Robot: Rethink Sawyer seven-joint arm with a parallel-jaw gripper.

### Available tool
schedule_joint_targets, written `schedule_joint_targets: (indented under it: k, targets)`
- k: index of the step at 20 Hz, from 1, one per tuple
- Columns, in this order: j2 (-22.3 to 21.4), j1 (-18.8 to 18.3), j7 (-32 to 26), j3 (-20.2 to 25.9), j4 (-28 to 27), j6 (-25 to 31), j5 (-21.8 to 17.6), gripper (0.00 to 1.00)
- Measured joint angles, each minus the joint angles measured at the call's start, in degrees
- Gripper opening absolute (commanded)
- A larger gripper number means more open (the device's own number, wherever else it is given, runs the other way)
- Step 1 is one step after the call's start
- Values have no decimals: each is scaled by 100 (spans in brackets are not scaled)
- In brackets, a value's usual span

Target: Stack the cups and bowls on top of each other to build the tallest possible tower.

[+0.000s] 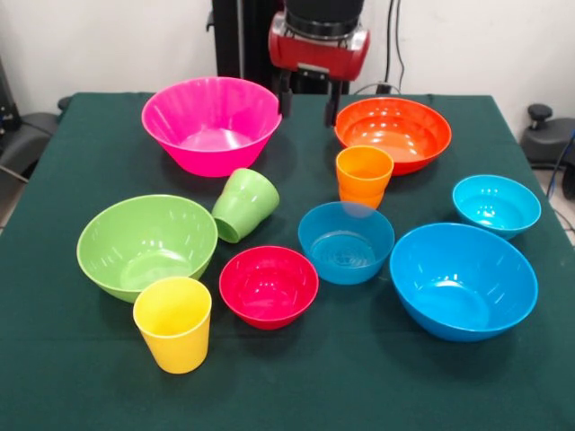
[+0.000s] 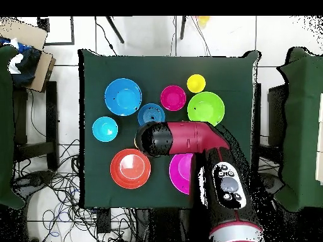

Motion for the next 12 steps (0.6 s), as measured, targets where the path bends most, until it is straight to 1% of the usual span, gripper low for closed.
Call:
schedule_joint_targets:
  k: [4, 12]
  targets:
    - [252, 23, 0, -54, -74, -113, -107, 100]
    - [415, 26, 0, -155, -76, -174, -116, 100]
